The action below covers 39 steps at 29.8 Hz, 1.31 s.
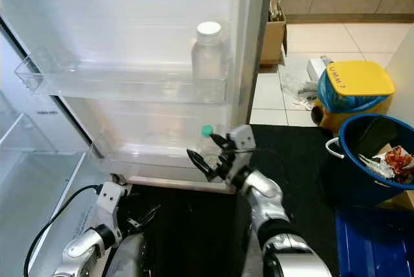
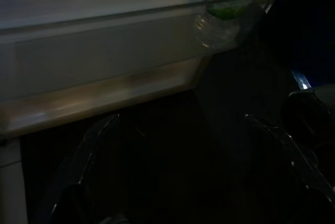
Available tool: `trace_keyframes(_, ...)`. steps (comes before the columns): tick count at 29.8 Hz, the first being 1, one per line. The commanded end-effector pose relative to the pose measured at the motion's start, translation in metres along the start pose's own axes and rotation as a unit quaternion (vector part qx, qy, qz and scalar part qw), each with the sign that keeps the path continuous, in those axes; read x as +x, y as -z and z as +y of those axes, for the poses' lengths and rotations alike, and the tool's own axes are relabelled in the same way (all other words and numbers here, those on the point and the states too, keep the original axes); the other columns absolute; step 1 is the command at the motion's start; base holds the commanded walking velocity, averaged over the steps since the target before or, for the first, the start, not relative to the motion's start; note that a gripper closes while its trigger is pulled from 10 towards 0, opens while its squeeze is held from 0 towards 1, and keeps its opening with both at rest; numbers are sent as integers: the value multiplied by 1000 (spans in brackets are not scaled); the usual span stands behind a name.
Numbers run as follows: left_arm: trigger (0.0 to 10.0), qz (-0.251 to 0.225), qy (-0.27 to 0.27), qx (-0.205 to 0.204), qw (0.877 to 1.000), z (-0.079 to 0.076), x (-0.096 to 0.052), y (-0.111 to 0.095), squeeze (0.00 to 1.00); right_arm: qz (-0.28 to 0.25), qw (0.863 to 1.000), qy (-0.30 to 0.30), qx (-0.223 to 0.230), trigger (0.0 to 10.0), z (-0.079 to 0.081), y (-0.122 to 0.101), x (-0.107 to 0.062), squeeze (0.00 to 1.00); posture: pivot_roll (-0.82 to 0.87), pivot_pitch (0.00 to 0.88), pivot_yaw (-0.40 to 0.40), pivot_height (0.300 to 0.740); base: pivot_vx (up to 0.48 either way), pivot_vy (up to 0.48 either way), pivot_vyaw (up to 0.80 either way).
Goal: Restocking fridge
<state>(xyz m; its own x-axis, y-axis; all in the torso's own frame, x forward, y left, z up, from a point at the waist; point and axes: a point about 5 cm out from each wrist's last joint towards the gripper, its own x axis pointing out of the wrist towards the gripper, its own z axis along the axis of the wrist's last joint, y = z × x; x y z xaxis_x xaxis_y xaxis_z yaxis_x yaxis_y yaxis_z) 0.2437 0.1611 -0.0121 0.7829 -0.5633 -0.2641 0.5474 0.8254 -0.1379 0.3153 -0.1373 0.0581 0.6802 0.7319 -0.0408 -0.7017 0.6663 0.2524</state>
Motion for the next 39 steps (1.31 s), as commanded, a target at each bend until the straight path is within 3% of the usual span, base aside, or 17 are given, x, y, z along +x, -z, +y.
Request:
trace_keyframes(1,10000,24,1,-13,1000,-3,-4,11,0,28,999,-3,22,10000,1,16,-10,0,9,79,65,535,0,0,0)
trace_keyframes(4,10000,27,-1,-16,1000,-3,-4,12,0,54,998,8,30,10000,1,27,-16,0,3,78,62,535,0,0,0)
trace_keyframes(7,10000,33,-9,-27,999,-3,-5,15,0,87,993,40,65,10000,-1,44,-28,0,3,78,62,535,0,0,0)
trace_keyframes(9,10000,32,-25,-54,998,-3,-6,18,0,116,981,89,124,10000,-4,63,-46,0,3,67,53,540,0,0,0)
trace_keyframes(12,10000,29,-42,-85,995,-2,-6,21,0,112,965,149,186,10000,-9,75,-61,0,-3,59,51,555,0,0,0)
trace_keyframes(15,10000,31,-47,-92,994,-2,-7,22,0,106,961,162,195,10000,-10,76,-64,0,-3,59,51,560,0,0,0)
trace_keyframes(20,10000,69,-106,-154,980,3,-21,42,0,116,928,272,228,10000,-19,91,-91,0,-19,32,46,585,0,0,0)
trace_keyframes(24,10000,78,-151,-186,968,9,-33,52,0,126,907,321,242,10000,-21,100,-107,0,-25,22,40,605,0,0,0)
trace_keyframes(25,10000,78,-151,-186,968,9,-33,52,0,126,907,321,242,10000,-21,100,-107,0,-25,22,40,605,0,0,0)
trace_keyframes(29,10000,69,-195,-225,952,15,-40,56,0,127,882,368,267,10000,-21,109,-123,0,-22,11,34,625,0,0,0)
trace_keyframes(31,10000,73,-203,-228,950,16,-42,57,0,134,874,384,265,10000,-21,111,-128,0,-21,6,32,630,0,0,0)
trace_keyframes(33,10000,86,-227,-236,941,19,-46,61,0,157,853,426,257,10000,-20,118,-138,0,-21,6,32,640,0,0,0)
trace_keyframes(36,10000,87,-233,-237,939,19,-47,61,0,163,848,434,257,10000,-20,120,-139,0,-25,1,32,640,0,0,0)
trace_keyframes(37,10000,106,-254,-251,928,21,-51,65,0,185,839,446,252,10000,-18,124,-144,0,-25,1,32,640,0,0,0)
trace_keyframes(39,10000,114,-267,-253,923,23,-55,68,0,195,834,452,250,10000,-16,127,-148,0,-27,0,32,640,0,0,0)
